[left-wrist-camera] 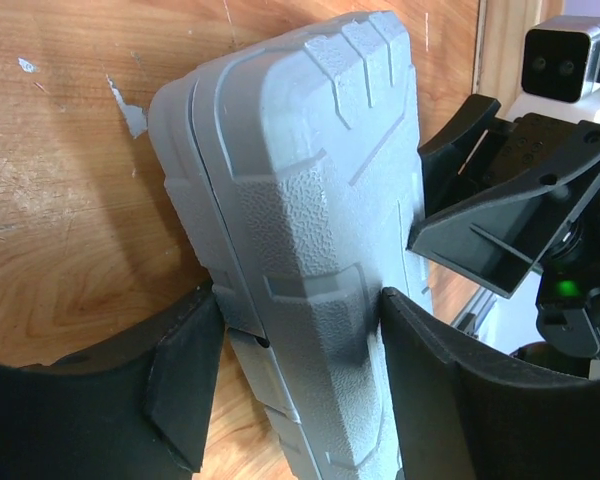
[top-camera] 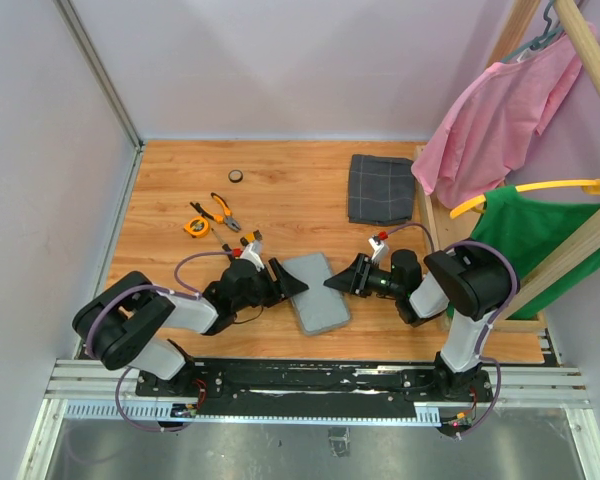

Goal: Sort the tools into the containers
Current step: Open the storage box at the center of the board.

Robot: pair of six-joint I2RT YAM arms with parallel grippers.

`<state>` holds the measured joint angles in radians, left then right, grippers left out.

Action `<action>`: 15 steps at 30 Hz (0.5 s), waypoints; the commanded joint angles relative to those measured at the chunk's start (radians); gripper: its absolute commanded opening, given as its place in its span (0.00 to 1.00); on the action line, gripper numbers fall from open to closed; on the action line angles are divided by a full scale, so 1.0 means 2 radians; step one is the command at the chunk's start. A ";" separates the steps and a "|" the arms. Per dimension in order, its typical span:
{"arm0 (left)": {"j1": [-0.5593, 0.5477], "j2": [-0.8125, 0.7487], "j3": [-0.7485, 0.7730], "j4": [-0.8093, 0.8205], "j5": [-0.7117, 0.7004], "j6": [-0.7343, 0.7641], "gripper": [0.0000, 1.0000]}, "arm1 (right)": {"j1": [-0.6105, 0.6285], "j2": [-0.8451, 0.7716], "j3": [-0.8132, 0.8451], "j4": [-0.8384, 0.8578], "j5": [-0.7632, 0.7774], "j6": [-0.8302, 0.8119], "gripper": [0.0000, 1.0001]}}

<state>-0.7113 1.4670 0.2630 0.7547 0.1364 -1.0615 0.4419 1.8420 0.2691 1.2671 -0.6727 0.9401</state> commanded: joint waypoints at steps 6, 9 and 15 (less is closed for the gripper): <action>-0.013 -0.071 0.025 0.051 0.007 0.012 0.37 | -0.005 -0.015 -0.029 -0.203 0.039 -0.063 0.40; -0.013 -0.085 0.044 0.008 0.003 0.029 0.25 | -0.005 -0.055 -0.029 -0.227 0.044 -0.069 0.46; -0.013 -0.107 0.078 -0.092 -0.017 0.073 0.16 | -0.005 -0.186 -0.001 -0.360 0.074 -0.114 0.57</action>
<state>-0.7158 1.3006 0.3325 0.6094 0.0875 -0.9859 0.4355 1.5810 0.2604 0.9340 -0.6262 0.8562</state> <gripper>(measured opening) 0.571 0.546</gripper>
